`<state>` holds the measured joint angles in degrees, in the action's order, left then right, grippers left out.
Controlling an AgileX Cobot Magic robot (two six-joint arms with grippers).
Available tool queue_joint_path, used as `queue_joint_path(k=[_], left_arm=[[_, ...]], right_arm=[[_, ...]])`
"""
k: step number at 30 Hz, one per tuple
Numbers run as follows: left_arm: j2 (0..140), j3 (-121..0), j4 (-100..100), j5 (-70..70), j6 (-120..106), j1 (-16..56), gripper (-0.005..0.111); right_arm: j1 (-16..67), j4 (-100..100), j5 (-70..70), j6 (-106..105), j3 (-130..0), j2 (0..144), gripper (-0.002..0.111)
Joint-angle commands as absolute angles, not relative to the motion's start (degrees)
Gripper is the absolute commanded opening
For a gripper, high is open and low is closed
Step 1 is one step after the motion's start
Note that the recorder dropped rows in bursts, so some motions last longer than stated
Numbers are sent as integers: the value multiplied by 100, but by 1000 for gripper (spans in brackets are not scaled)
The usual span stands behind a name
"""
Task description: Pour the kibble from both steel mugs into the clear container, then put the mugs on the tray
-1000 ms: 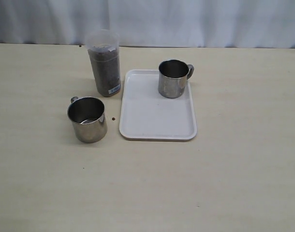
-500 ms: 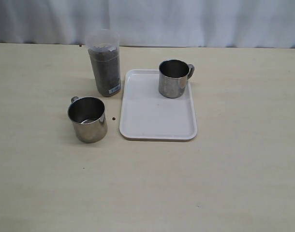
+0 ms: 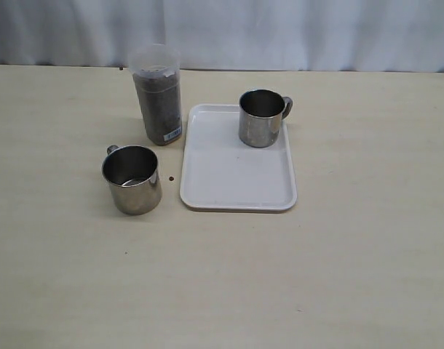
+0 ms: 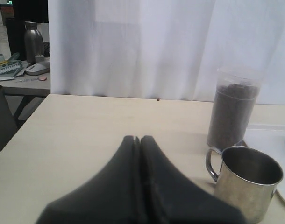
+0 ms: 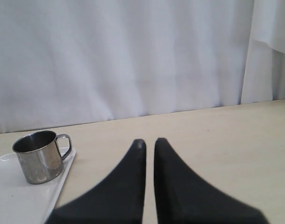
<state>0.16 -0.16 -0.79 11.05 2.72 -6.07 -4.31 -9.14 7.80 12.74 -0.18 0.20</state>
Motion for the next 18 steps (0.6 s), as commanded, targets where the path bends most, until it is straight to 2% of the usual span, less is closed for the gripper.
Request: queue_joint_path(k=[1, 18], left_arm=[[0, 0, -83, 1048, 277, -584, 0], [0, 0, -83, 1088, 277, -584, 0]], right_arm=[[-450, -316, 727, 611, 0, 0, 5], [-461, -316, 804, 611, 0, 0, 5]])
